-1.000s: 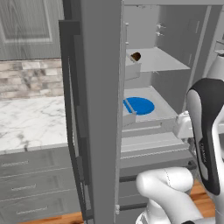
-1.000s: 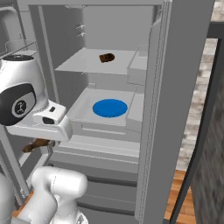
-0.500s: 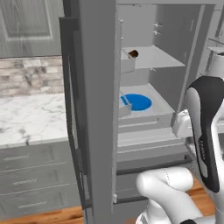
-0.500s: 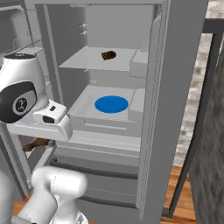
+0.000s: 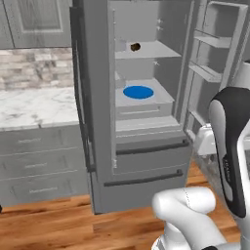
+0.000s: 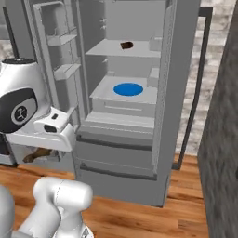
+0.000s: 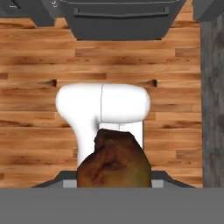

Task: Transport the chicken drumstick from the fridge to the microwave and turn on the microwave.

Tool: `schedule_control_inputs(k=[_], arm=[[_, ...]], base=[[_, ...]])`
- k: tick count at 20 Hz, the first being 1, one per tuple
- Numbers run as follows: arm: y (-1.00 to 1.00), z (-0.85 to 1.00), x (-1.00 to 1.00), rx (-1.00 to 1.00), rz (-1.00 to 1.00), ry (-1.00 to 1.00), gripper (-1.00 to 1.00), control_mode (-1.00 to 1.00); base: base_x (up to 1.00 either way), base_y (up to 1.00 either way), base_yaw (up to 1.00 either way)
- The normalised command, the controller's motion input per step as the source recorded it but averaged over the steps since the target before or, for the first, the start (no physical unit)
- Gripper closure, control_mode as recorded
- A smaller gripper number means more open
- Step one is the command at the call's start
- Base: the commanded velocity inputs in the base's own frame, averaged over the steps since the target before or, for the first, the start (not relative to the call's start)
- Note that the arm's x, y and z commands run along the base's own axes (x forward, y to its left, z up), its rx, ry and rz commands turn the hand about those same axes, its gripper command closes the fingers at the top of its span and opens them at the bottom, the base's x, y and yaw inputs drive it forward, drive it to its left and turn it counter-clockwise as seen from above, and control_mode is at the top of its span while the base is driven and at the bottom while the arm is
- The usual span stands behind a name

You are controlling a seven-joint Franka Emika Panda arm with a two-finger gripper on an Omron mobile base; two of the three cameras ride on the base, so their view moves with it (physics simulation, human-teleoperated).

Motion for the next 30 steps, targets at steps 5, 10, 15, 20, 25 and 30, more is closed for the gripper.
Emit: schedule_control_inputs(k=[5, 10, 15, 20, 25, 30], arm=[[0.0, 0.0, 0.0, 0.0, 0.0, 0.0, 1.0, 1.0], [0.0, 0.0, 0.0, 0.0, 0.0, 0.0, 1.0, 1.0], [0.0, 0.0, 0.0, 0.0, 0.0, 0.0, 1.0, 1.0], [0.0, 0.0, 0.0, 0.0, 0.0, 0.0, 1.0, 1.0], [0.0, 0.0, 0.0, 0.0, 0.0, 0.0, 1.0, 1.0], [0.0, 0.0, 0.0, 0.0, 0.0, 0.0, 1.0, 1.0]], base=[[-0.51, 0.04, 0.34], [-0.08, 0.14, 0.71], [0.0, 0.23, 0.9], [0.21, 0.34, 0.82], [0.85, 0.4, 0.61], [1.0, 0.47, 0.23]])
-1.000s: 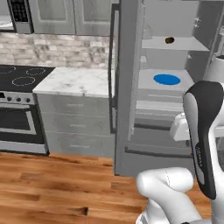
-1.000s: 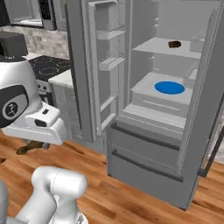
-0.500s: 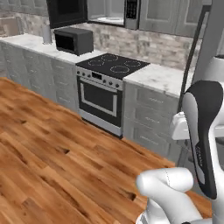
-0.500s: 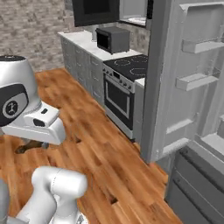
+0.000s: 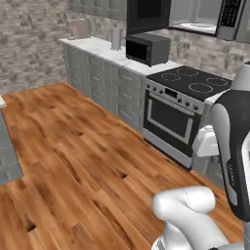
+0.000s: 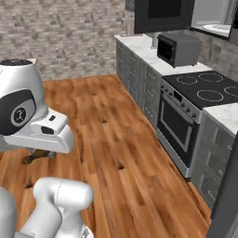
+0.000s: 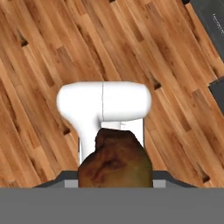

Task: Transport the chicken drumstick from the fridge to the microwave and turn on the microwave.

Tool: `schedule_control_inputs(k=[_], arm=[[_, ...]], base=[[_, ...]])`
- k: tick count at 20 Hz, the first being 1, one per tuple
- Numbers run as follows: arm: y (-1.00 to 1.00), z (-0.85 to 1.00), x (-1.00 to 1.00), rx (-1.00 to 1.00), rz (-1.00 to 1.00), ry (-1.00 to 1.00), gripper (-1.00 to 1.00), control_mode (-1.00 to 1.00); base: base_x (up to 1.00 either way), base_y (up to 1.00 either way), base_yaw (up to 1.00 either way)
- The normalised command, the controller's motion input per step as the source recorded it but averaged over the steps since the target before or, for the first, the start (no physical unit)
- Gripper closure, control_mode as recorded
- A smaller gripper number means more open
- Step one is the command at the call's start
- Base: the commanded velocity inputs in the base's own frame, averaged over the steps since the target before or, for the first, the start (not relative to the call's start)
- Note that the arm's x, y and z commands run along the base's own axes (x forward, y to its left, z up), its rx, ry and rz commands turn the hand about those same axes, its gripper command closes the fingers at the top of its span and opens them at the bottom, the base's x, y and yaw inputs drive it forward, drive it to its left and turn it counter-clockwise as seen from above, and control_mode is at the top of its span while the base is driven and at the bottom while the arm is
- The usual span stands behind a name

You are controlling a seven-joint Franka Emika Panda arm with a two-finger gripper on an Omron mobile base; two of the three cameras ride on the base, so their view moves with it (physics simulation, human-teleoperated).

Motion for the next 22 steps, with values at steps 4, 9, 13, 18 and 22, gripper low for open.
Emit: schedule_control_inputs(k=[4, 9, 13, 18, 22], arm=[[0.0, 0.0, 0.0, 0.0, 0.0, 0.0, 1.0, 1.0], [0.0, 0.0, 0.0, 0.0, 0.0, 0.0, 1.0, 1.0], [0.0, 0.0, 0.0, 0.0, 0.0, 0.0, 1.0, 1.0], [0.0, 0.0, 0.0, 0.0, 0.0, 0.0, 1.0, 1.0], [0.0, 0.0, 0.0, 0.0, 0.0, 0.0, 1.0, 1.0]], base=[[1.0, 0.68, 0.02], [1.0, 0.2, -0.01], [1.0, 0.0, -0.09], [1.0, 0.02, -0.18], [1.0, 0.01, -0.3]])
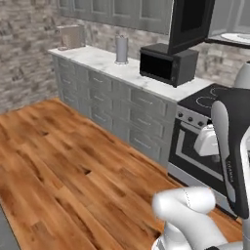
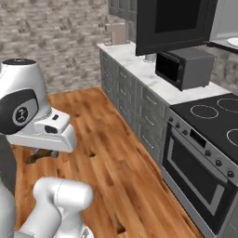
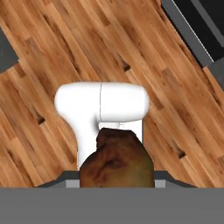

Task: Transport the chicken drumstick from the fridge to the microwave and turn on the microwave.

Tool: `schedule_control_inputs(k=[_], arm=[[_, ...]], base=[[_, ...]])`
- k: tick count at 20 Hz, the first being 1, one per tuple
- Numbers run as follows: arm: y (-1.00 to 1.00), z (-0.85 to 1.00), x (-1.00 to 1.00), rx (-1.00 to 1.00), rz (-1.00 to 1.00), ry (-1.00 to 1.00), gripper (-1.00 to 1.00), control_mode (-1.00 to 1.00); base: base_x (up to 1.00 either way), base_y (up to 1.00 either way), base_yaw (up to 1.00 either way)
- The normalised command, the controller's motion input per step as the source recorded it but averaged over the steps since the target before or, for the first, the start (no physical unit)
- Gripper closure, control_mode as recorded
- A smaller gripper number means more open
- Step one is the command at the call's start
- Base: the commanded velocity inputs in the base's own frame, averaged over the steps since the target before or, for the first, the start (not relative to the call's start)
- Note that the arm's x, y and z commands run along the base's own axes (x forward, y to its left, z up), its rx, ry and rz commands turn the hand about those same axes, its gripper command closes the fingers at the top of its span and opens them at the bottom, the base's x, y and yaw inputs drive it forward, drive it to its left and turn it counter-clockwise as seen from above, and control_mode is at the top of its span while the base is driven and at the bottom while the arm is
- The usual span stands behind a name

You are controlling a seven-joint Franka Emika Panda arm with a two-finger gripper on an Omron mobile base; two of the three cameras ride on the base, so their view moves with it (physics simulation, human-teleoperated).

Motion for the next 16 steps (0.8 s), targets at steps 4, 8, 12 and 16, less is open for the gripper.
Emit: schedule_control_inputs(k=[4, 8, 12, 16], arm=[[0.0, 0.0, 0.0, 0.0, 0.0, 0.0, 1.0, 1.0], [0.0, 0.0, 0.0, 0.0, 0.0, 0.0, 1.0, 1.0], [0.0, 0.0, 0.0, 0.0, 0.0, 0.0, 1.0, 1.0], [0.0, 0.0, 0.0, 0.0, 0.0, 0.0, 1.0, 1.0]], base=[[0.96, 0.0, -0.43], [0.88, 0.0, -0.51], [0.86, 0.0, -0.53], [0.83, 0.0, -0.56]])
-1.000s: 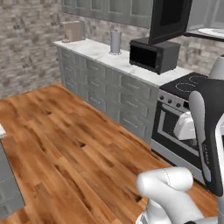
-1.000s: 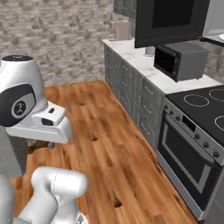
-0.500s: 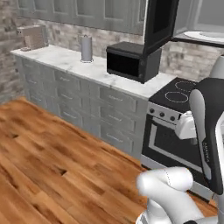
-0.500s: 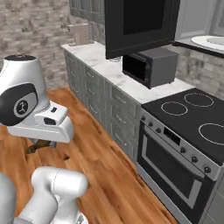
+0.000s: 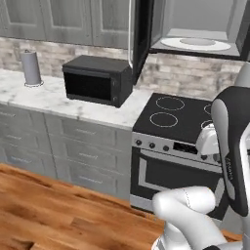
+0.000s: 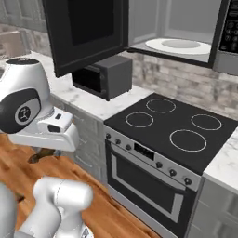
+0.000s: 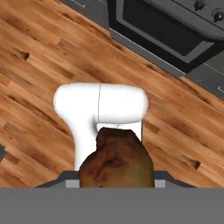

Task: Transport the chicken drumstick from the fridge to the microwave and turn on the microwave.

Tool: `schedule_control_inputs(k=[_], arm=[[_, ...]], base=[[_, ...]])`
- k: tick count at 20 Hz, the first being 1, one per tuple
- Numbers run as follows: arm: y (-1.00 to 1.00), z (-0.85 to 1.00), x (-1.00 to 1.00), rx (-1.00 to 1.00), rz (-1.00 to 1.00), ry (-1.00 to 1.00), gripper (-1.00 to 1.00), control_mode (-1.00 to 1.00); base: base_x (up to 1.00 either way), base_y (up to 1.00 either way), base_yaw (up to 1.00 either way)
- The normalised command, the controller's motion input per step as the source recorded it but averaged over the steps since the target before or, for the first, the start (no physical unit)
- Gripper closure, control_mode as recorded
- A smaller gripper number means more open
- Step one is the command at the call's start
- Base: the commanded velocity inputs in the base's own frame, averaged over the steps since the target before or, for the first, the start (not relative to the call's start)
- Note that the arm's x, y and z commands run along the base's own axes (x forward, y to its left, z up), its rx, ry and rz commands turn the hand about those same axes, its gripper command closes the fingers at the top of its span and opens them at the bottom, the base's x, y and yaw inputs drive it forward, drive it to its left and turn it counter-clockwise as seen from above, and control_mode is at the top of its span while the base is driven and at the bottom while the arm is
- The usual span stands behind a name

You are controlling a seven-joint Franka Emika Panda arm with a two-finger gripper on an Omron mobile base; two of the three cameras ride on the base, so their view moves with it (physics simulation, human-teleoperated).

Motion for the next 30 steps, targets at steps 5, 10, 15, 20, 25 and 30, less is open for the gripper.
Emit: schedule_control_inputs(k=[5, 10, 15, 20, 25, 30], arm=[[0.0, 0.0, 0.0, 0.0, 0.0, 0.0, 1.0, 1.0], [0.0, 0.0, 0.0, 0.0, 0.0, 0.0, 1.0, 1.0], [0.0, 0.0, 0.0, 0.0, 0.0, 0.0, 1.0, 1.0], [0.0, 0.0, 0.0, 0.0, 0.0, 0.0, 1.0, 1.0], [0.0, 0.0, 0.0, 0.0, 0.0, 0.0, 1.0, 1.0], [0.0, 0.0, 0.0, 0.0, 0.0, 0.0, 1.0, 1.0]], base=[[0.91, 0.0, -0.5], [0.99, 0.0, -0.34], [0.9, 0.0, -0.15], [0.55, 0.0, -0.09], [0.43, 0.0, -0.02], [0.0, 0.0, 0.0]])
